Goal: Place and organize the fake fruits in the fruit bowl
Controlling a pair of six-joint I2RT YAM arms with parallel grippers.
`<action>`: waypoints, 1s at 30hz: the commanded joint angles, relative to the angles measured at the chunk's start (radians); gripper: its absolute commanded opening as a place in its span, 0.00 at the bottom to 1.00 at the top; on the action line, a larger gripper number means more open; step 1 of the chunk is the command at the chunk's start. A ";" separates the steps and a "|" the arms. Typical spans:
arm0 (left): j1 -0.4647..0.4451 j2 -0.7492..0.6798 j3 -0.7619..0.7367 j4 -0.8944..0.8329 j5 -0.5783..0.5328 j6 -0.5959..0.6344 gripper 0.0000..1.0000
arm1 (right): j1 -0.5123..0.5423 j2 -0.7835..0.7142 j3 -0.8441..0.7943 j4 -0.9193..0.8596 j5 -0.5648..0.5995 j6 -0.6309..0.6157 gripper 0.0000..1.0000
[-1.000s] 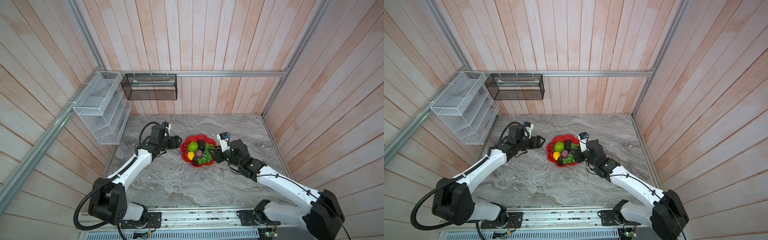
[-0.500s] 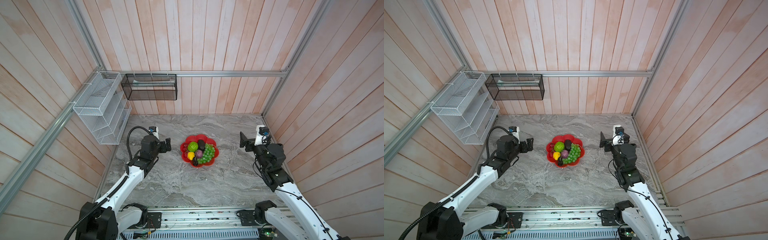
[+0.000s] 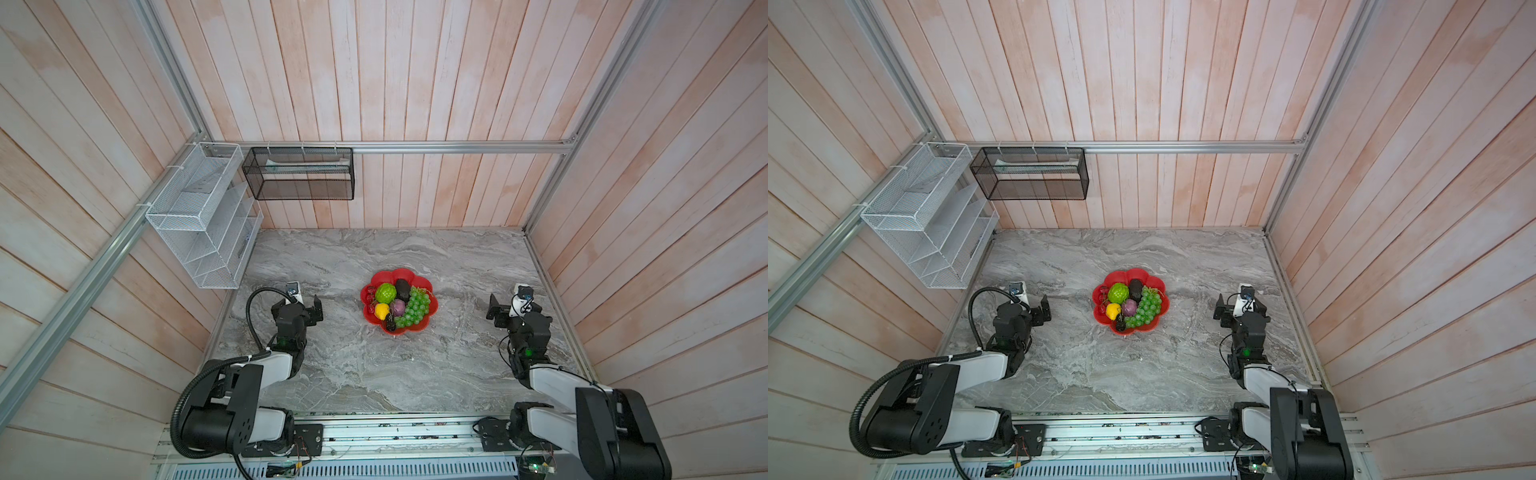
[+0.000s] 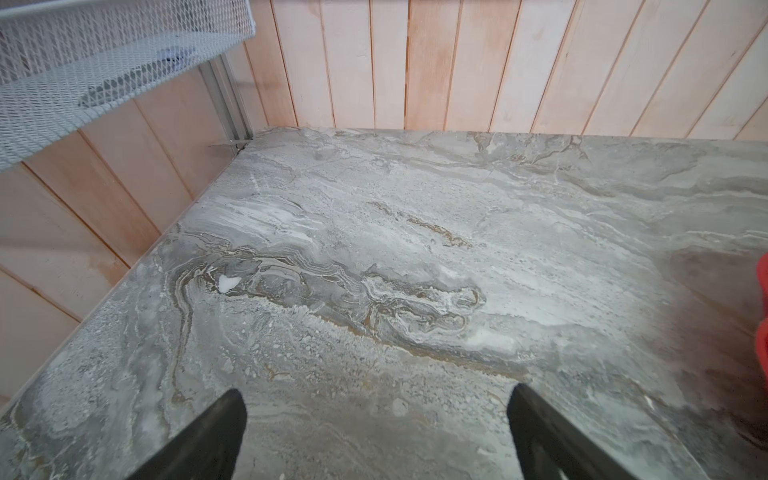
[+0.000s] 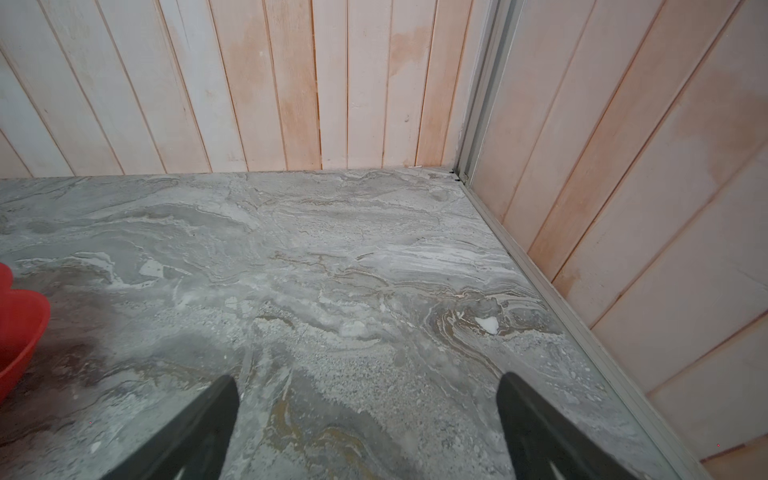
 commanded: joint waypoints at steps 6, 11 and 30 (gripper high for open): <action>0.123 0.124 -0.028 0.319 0.172 -0.003 1.00 | -0.051 0.226 -0.002 0.346 -0.150 0.018 0.98; 0.132 0.167 -0.027 0.398 0.162 -0.008 1.00 | -0.051 0.302 0.006 0.422 -0.191 0.002 0.98; 0.130 0.140 -0.020 0.338 0.161 -0.012 1.00 | -0.057 0.289 0.063 0.282 -0.187 0.009 0.98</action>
